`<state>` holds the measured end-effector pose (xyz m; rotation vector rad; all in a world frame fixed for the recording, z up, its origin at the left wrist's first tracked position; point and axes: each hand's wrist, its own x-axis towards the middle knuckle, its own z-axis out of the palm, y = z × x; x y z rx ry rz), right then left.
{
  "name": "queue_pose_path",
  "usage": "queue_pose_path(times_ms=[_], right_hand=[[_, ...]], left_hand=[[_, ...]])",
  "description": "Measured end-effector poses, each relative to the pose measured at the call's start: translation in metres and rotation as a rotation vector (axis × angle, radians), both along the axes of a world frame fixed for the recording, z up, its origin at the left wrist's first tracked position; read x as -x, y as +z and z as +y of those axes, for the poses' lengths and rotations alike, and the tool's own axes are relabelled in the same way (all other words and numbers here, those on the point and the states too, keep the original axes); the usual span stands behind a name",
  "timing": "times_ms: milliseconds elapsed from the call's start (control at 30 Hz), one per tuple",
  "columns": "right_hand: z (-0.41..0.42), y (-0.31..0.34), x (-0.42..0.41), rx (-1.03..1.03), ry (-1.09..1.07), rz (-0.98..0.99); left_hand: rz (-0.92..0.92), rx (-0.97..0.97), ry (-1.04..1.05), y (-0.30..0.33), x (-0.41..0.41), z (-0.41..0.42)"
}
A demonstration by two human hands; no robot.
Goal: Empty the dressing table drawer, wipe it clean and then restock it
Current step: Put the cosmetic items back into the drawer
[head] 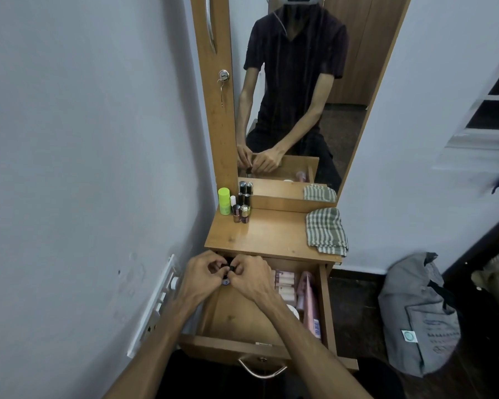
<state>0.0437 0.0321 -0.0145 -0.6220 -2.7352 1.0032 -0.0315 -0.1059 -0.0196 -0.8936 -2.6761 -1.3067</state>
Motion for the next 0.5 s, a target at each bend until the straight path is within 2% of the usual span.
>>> queue_pose_path(times_ms=[300, 500], right_hand=[[-0.010, -0.026, 0.000, -0.010, 0.030, -0.046], [-0.010, -0.035, 0.006, -0.022, 0.031, -0.057]], left_hand=[[0.038, 0.194, 0.014, -0.017, 0.001, -0.006], [0.054, 0.234, 0.026, -0.029, 0.007, -0.006]])
